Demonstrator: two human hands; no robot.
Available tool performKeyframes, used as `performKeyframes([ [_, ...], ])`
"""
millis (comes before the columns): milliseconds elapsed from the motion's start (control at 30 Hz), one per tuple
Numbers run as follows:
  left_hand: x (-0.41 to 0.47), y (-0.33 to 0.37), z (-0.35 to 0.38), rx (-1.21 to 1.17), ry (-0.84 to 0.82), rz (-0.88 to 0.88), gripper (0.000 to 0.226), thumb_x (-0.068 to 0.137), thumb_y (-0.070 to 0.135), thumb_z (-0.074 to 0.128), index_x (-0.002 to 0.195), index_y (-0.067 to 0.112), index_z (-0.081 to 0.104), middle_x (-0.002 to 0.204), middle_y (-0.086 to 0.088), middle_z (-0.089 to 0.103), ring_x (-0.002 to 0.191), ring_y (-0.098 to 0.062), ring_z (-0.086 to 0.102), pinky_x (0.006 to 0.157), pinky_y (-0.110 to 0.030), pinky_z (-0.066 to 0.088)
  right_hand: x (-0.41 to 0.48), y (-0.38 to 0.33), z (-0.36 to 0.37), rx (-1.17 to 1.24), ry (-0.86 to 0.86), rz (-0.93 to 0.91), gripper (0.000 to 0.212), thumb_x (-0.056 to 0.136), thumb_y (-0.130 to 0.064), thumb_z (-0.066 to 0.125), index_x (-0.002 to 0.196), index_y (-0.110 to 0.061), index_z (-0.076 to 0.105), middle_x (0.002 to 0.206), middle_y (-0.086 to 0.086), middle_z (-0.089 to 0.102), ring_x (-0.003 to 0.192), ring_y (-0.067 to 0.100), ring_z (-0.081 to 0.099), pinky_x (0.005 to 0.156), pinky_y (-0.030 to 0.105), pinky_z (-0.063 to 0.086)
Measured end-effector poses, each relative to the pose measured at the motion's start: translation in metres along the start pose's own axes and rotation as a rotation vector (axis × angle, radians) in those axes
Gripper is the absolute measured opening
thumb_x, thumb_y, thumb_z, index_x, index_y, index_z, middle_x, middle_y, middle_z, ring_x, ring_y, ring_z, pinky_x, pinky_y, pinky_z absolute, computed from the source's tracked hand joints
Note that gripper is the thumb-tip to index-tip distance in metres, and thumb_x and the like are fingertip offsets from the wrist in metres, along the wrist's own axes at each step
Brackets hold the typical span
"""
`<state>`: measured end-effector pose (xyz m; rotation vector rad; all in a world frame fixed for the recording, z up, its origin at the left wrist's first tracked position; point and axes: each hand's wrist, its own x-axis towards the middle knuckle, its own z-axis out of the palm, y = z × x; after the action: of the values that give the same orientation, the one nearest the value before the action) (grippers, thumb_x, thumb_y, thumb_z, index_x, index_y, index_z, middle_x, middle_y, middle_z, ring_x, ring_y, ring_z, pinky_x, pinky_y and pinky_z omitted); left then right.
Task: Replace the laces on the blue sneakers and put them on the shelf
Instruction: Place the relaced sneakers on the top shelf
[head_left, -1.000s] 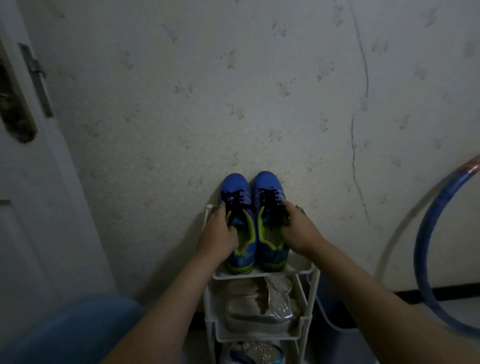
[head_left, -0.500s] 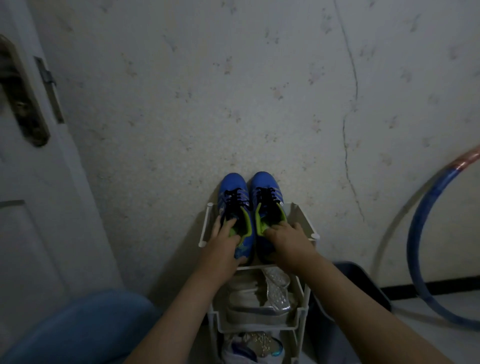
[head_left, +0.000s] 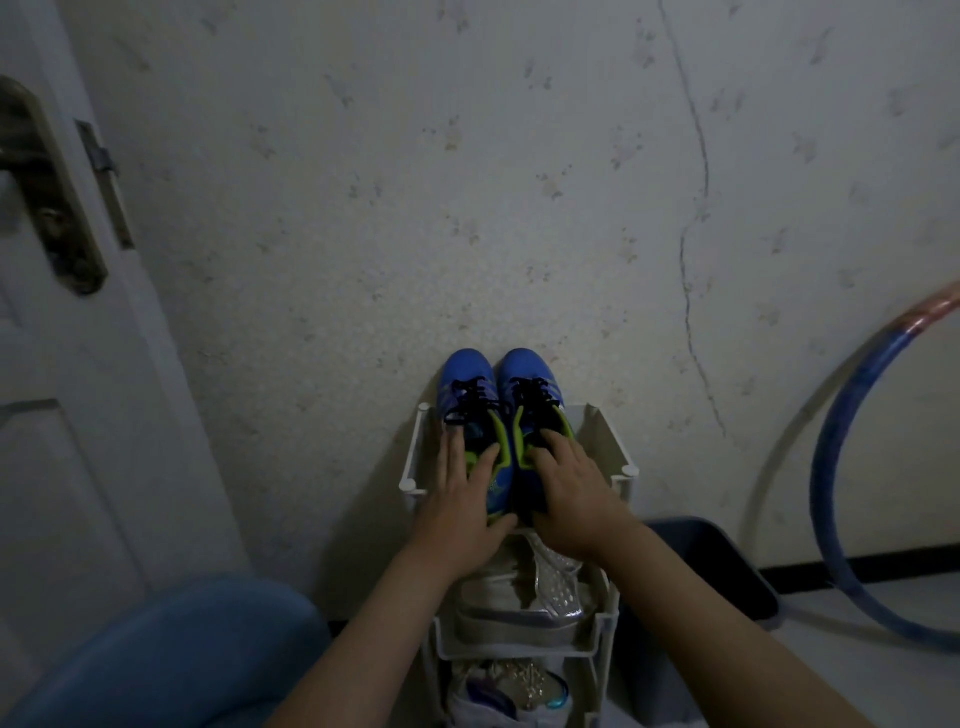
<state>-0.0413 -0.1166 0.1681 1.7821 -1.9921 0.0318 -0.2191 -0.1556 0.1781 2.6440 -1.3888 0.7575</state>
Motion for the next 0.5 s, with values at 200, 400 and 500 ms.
performKeyframes([
  [200,-0.001,0.000,-0.013,0.039,-0.029,0.012,0.090,0.086,0.055,0.060,0.154,0.034,0.006,0.163,-0.004,-0.013,0.150,-0.024,-0.014,0.119,-0.047,0.015,0.000,0.001,-0.005,-0.009,-0.010,0.002,0.061,0.073,-0.045,0.063,0.124,-0.013,0.053,0.148,0.020,0.036,0.137,0.040,0.036,0.105,0.054,0.041],
  [400,-0.009,-0.020,-0.032,-0.061,0.144,-0.108,0.084,0.086,0.063,0.056,0.154,0.030,0.019,0.164,-0.002,0.007,0.150,-0.023,0.001,0.120,-0.042,0.011,-0.025,0.006,-0.019,-0.030,0.207,0.315,0.071,0.089,-0.059,0.044,0.150,-0.028,0.026,0.164,0.009,0.009,0.151,0.030,0.000,0.118,0.056,0.011],
  [500,-0.018,-0.028,-0.027,-0.206,0.012,-0.287,0.085,0.086,0.066,0.054,0.154,0.021,0.027,0.164,-0.005,-0.001,0.151,-0.024,0.006,0.120,-0.039,0.016,-0.037,0.011,-0.008,0.134,0.066,0.500,0.078,0.093,-0.067,0.036,0.156,-0.025,0.016,0.165,0.009,-0.006,0.151,0.030,-0.010,0.121,0.052,0.006],
])
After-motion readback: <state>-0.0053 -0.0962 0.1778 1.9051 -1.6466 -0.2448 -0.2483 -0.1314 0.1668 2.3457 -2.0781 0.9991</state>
